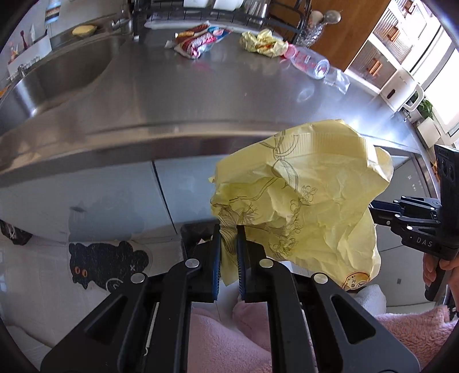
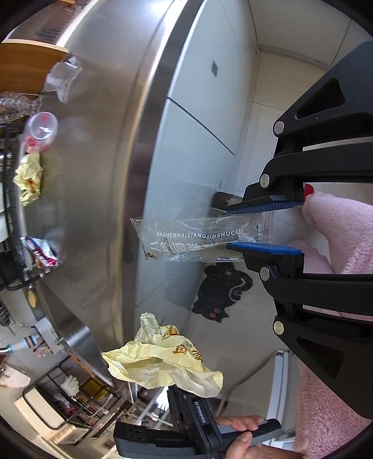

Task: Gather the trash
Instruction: 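Carry the yellow paper and clear wrapper down over the bin and release both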

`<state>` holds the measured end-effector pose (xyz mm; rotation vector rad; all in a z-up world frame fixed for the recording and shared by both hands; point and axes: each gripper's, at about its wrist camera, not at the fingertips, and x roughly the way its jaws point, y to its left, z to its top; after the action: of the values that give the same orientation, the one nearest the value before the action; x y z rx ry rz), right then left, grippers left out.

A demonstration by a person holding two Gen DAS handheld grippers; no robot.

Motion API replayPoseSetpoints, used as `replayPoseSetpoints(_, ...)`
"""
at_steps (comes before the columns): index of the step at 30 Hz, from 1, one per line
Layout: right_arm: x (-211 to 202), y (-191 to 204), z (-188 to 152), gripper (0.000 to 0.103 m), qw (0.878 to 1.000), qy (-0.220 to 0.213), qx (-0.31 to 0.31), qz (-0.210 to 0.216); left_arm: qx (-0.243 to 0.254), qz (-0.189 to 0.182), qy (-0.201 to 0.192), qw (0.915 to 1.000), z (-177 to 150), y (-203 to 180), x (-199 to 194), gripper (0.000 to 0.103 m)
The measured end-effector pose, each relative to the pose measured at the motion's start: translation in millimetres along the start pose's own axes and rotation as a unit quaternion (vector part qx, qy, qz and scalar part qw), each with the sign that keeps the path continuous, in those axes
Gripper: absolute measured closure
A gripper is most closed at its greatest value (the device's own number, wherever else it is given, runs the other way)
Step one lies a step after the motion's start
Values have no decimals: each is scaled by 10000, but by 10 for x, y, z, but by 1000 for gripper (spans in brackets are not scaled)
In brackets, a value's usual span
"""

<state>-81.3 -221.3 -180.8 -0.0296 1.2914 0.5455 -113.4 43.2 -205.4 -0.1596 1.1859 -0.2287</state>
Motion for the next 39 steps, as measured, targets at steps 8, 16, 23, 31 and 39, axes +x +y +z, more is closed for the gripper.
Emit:
replayPoseSetpoints(8, 960, -3, -284, 82, 9951, 980, 152, 39, -234, -109, 763, 9968, -314, 232, 801, 94)
replayPoseSetpoints(16, 1885, -136, -430, 83, 9868, 1496, 621, -53, -603, -113, 1342, 9891, -539, 517, 1671, 94)
replayPoseSetpoints(23, 2435, -275, -515, 82, 9819, 1631, 960, -79, -934, -135, 1794, 9792, -686, 711, 2300, 94)
replayPoseSetpoints(31, 2900, -354, -527, 82, 9754, 1914, 1090, -122, -1233, -72, 2175, 9682, -807, 859, 2833, 91)
replayPoseSetpoints(39, 3157, -415, -523, 82, 9681, 2160, 1247, -230, -1286, -99, 2236, 9661, -799, 880, 3001, 75)
